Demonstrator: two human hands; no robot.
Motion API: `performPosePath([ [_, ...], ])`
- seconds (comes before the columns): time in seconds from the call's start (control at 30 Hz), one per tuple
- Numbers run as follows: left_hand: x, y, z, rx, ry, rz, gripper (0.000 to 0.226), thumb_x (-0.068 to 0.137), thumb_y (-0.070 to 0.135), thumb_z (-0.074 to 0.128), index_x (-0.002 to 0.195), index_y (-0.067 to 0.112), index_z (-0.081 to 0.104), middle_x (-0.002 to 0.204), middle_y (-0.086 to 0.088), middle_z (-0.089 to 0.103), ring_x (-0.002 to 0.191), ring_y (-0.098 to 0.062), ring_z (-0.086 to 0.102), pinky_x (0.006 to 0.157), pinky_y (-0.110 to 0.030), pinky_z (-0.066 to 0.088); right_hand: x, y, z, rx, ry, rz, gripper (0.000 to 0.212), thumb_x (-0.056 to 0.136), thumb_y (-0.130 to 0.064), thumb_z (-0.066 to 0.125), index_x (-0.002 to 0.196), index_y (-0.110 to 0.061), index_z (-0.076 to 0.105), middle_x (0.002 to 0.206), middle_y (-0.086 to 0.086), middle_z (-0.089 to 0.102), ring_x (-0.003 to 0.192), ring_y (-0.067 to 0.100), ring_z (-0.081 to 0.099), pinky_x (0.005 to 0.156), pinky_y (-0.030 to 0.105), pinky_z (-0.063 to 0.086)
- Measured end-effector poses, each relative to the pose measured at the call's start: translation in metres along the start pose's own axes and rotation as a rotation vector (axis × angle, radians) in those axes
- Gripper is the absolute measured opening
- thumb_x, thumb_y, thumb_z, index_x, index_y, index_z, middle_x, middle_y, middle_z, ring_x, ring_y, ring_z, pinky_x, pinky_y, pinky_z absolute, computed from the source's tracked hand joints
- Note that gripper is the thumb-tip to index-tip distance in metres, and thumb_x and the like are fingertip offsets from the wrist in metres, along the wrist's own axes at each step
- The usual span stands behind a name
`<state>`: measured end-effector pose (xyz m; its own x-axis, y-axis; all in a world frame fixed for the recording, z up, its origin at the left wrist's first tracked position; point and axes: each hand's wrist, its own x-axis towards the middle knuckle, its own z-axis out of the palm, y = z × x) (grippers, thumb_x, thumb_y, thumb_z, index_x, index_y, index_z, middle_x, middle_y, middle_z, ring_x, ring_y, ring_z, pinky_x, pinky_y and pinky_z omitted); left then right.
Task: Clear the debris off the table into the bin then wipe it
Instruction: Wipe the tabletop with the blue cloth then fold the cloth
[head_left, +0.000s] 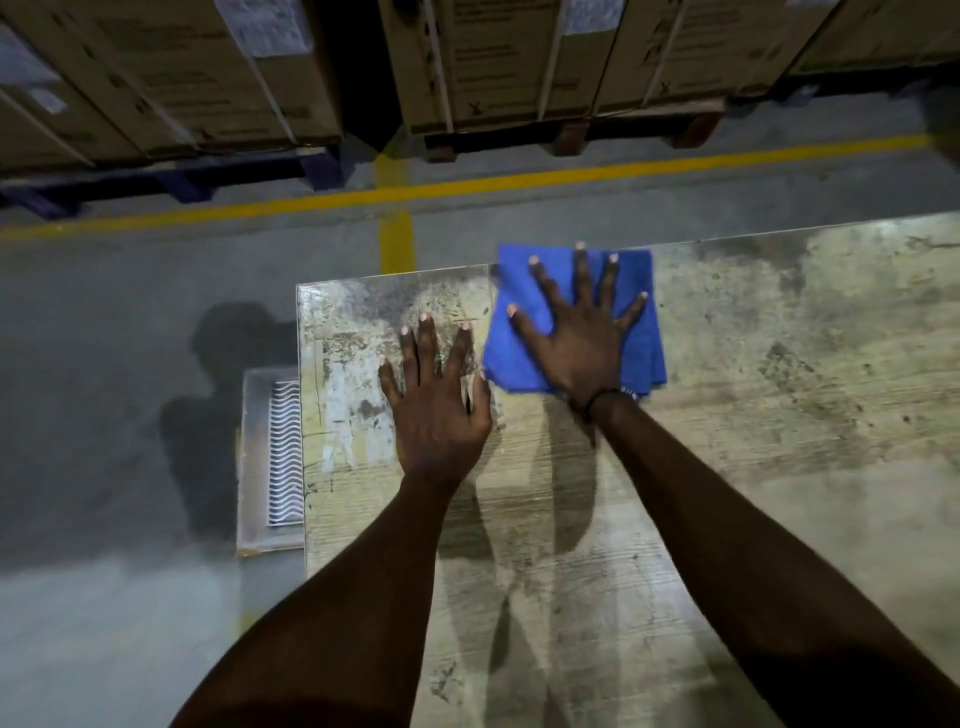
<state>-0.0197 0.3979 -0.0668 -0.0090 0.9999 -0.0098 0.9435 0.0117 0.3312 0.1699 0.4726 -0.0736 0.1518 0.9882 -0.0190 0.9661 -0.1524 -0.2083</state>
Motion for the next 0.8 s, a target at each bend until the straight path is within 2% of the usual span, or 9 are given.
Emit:
performPosePath([
  [0.07, 0.0, -0.001, 0.001, -0.001, -0.012, 0.007, 0.069, 0.102, 0.044, 0.046, 0.166, 0.035, 0.023, 0.177, -0.003, 0.0, 0.163, -0.027, -0.004, 0.127, -0.063, 0.005, -0.035, -0.005, 0.004, -0.058, -0.02, -0.133, 0.076, 0.093, -0.085, 0.028, 0.162, -0.053, 0.017, 0.176, -0.003, 0.002, 0.161, 0.036, -0.006, 0.118, 0.078, -0.003],
  [0.13, 0.0, -0.001, 0.0, -0.013, -0.005, 0.004, 0.066, 0.104, 0.045, 0.044, 0.166, 0.036, 0.022, 0.177, -0.002, -0.001, 0.163, -0.026, -0.005, 0.127, -0.063, 0.005, -0.04, 0.01, 0.005, -0.077, -0.031, -0.171, 0.078, 0.091, -0.087, 0.03, 0.161, -0.055, 0.016, 0.176, -0.006, 0.003, 0.162, 0.033, -0.005, 0.118, 0.078, 0.0],
  [0.23, 0.001, 0.0, -0.001, -0.023, -0.012, -0.004, 0.064, 0.105, 0.05, 0.037, 0.166, 0.038, 0.021, 0.177, -0.001, -0.003, 0.163, -0.024, -0.006, 0.128, -0.062, 0.004, -0.001, 0.044, -0.008, -0.027, 0.02, -0.028, 0.08, 0.088, -0.09, 0.031, 0.159, -0.056, 0.021, 0.176, -0.007, 0.007, 0.162, 0.033, -0.001, 0.116, 0.081, 0.003],
  [0.37, 0.001, -0.001, 0.0, -0.029, -0.012, 0.001, 0.062, 0.108, 0.052, 0.036, 0.166, 0.039, 0.019, 0.177, 0.0, -0.003, 0.163, -0.024, -0.007, 0.127, -0.063, 0.004, 0.033, 0.054, -0.019, 0.053, -0.017, 0.125, 0.082, 0.087, -0.092, 0.029, 0.16, -0.056, 0.018, 0.176, -0.004, 0.002, 0.161, 0.037, -0.009, 0.114, 0.083, -0.002],
  [0.5, 0.001, -0.003, 0.002, -0.003, -0.013, 0.006, 0.063, 0.108, 0.055, 0.036, 0.166, 0.039, 0.019, 0.177, -0.002, -0.003, 0.163, -0.024, -0.006, 0.127, -0.064, 0.005, -0.023, 0.031, -0.013, -0.023, -0.051, -0.05, 0.093, 0.081, -0.097, 0.032, 0.161, -0.055, 0.012, 0.176, -0.003, -0.004, 0.161, 0.037, -0.01, 0.115, 0.08, -0.005],
  [0.6, 0.001, -0.003, 0.003, -0.025, 0.007, -0.001, 0.062, 0.107, 0.055, 0.038, 0.165, 0.039, 0.023, 0.177, -0.001, 0.001, 0.163, -0.024, -0.004, 0.127, -0.062, 0.005, -0.068, 0.039, -0.011, -0.048, -0.045, -0.142, 0.092, 0.082, -0.096, 0.038, 0.161, -0.055, 0.016, 0.176, -0.006, -0.004, 0.161, 0.033, -0.01, 0.118, 0.079, -0.001],
  [0.7, 0.002, -0.003, 0.004, -0.021, -0.001, 0.005, 0.062, 0.107, 0.056, 0.036, 0.165, 0.039, 0.021, 0.177, -0.001, -0.001, 0.163, -0.023, -0.005, 0.127, -0.062, 0.003, -0.049, 0.057, -0.014, -0.052, -0.016, -0.088, 0.091, 0.082, -0.096, 0.038, 0.16, -0.056, 0.016, 0.176, -0.007, 0.0, 0.162, 0.034, -0.006, 0.116, 0.081, 0.003],
  [0.8, 0.002, -0.004, 0.004, -0.011, 0.002, 0.006, 0.062, 0.108, 0.056, 0.035, 0.166, 0.039, 0.02, 0.177, -0.001, 0.0, 0.163, -0.024, -0.005, 0.127, -0.062, 0.003, 0.001, 0.06, -0.018, 0.015, 0.014, 0.026, 0.091, 0.081, -0.096, 0.037, 0.16, -0.056, 0.017, 0.176, -0.004, 0.002, 0.161, 0.038, -0.005, 0.113, 0.083, 0.001],
])
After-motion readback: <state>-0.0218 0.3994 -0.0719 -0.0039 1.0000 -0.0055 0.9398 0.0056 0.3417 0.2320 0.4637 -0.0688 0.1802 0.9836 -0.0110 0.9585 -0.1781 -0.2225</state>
